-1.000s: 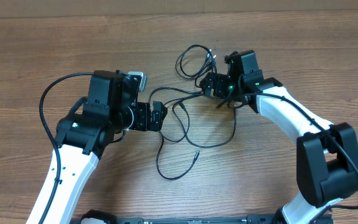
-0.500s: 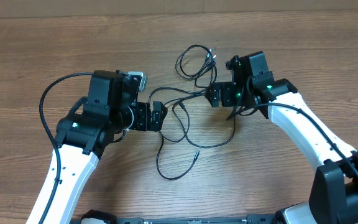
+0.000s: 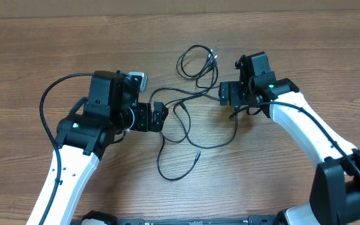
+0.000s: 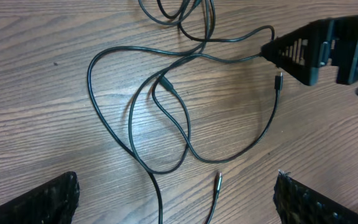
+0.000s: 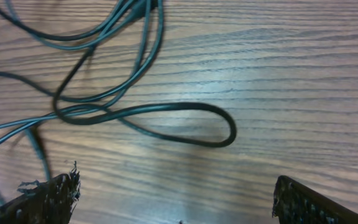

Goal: Untangle cables

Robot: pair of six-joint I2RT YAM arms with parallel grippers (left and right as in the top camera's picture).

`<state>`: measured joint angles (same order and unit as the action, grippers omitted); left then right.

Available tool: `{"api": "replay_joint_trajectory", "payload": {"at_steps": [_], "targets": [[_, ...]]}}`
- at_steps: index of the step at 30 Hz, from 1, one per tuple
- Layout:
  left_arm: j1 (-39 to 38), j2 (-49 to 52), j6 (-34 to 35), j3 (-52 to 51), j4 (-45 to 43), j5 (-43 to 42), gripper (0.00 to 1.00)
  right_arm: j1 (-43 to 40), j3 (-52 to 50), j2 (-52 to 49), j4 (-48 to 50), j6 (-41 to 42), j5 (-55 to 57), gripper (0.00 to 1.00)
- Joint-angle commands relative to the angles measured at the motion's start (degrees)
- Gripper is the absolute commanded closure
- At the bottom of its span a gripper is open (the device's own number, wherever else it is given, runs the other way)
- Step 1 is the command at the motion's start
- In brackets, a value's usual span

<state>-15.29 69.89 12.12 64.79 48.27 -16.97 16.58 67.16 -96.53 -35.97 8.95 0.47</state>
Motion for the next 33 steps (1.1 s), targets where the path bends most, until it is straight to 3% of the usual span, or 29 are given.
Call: {"api": "replay_joint_trajectory", "payload": {"at_steps": [1, 10, 14, 17, 19, 21, 25, 33], "targets": [[0.3, -0.2, 0.8, 1.0, -0.1, -0.4, 0.00, -0.3, 0.3, -3.7, 1.6, 0.0, 0.9, 0.00], [0.3, -0.2, 0.7, 1.0, -0.1, -0.4, 0.01, -0.3, 0.3, -9.6, 9.7, 0.0, 1.0, 0.00], [0.3, -0.2, 0.8, 1.0, -0.1, -0.4, 0.00, -0.3, 0.3, -11.4, 11.8, 0.0, 1.0, 0.08], [0.3, -0.2, 0.7, 1.0, -0.1, -0.4, 0.01, -0.3, 0.3, -12.6, 13.0, 0.0, 1.0, 0.23], [0.3, -0.2, 0.8, 1.0, -0.1, -0.4, 0.00, -0.3, 0.3, -13.3, 13.3, 0.0, 0.9, 0.42], [0.3, -0.2, 0.7, 1.0, -0.1, -0.4, 0.00, -0.3, 0.3, -13.9, 13.2, 0.0, 0.5, 0.68], [0.3, -0.2, 0.8, 1.0, -0.1, -0.4, 0.00, -0.3, 0.3, -13.9, 13.2, 0.0, -2.2, 0.96], [0.3, -0.2, 0.7, 1.0, -0.1, -0.4, 0.00, -0.3, 0.5, -12.0, 11.1, 0.0, -11.6, 0.96]]}}
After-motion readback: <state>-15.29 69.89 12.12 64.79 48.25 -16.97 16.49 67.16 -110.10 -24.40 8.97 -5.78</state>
